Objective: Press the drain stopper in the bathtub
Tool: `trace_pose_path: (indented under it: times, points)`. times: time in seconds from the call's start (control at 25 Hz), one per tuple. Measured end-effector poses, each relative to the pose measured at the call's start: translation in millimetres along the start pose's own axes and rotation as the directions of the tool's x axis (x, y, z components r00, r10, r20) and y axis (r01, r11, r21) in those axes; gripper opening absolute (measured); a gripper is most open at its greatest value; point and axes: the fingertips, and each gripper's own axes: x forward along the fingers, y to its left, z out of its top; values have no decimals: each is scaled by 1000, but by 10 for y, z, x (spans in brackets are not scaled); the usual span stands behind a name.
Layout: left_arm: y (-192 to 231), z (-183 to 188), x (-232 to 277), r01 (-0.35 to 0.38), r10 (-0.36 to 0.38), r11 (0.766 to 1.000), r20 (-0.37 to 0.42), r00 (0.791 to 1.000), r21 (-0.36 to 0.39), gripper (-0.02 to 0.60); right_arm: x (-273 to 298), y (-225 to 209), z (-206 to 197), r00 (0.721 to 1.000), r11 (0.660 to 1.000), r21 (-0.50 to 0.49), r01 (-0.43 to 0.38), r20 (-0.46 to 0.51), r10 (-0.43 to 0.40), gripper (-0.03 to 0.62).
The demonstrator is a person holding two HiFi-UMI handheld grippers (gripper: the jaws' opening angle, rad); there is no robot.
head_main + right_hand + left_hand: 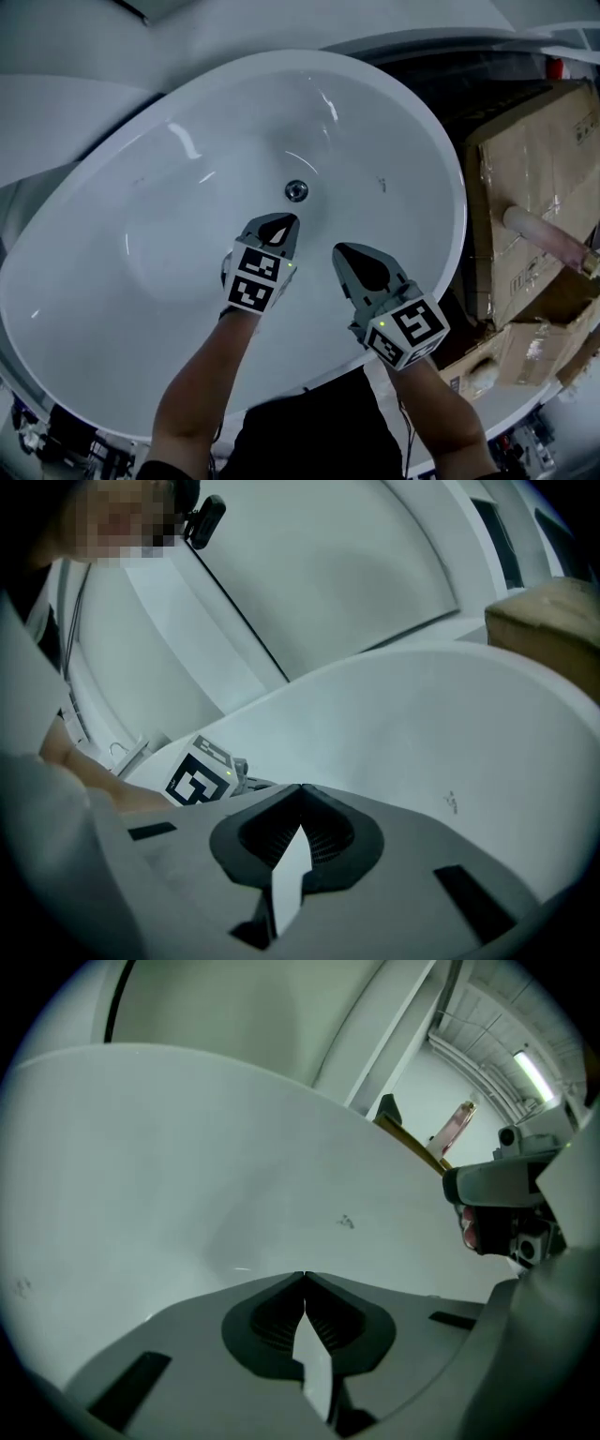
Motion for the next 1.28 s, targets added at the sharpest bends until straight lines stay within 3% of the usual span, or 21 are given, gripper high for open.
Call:
trace_pose_path:
  times: [0.16, 0.36, 0.44, 0.68, 0.76, 1.0, 1.16, 1.28]
  points:
    - [147, -264, 449, -7, 6, 1000, -30, 1000, -29, 15, 309, -337, -330, 999, 1000, 7, 22, -34, -22, 14]
    - [351, -612, 932, -14, 21, 997, -97, 995, 78, 15, 699, -688, -565, 997, 998, -22, 64, -51, -65, 14]
    - [453, -673, 1075, -22, 30, 996, -103, 994, 87, 15, 841, -843, -589, 995, 996, -29, 88, -44, -89, 14]
    - [609, -963, 1459, -19, 30, 997, -148, 989, 75, 15, 1051, -1160, -585, 993, 991, 69, 115, 3, -116, 14]
    - [651, -1055, 1614, -15, 31, 995, -161, 986, 101, 15, 1078, -1208, -626, 992, 985, 118, 124, 2, -125, 14]
    - [634, -1367, 1975, 16, 4, 995, -210, 978, 94, 15, 1159, -1224, -779, 992, 984, 131, 124, -40, -119, 14]
    - [607, -1425, 2123, 46, -16, 991, -227, 974, 129, 15, 1208, -1224, -822, 994, 980, 167, 109, -46, -103, 14]
    - [740, -1429, 2206, 18, 3, 996, -228, 974, 90, 15, 1239, -1183, -854, 995, 978, 188, 92, -51, -84, 14]
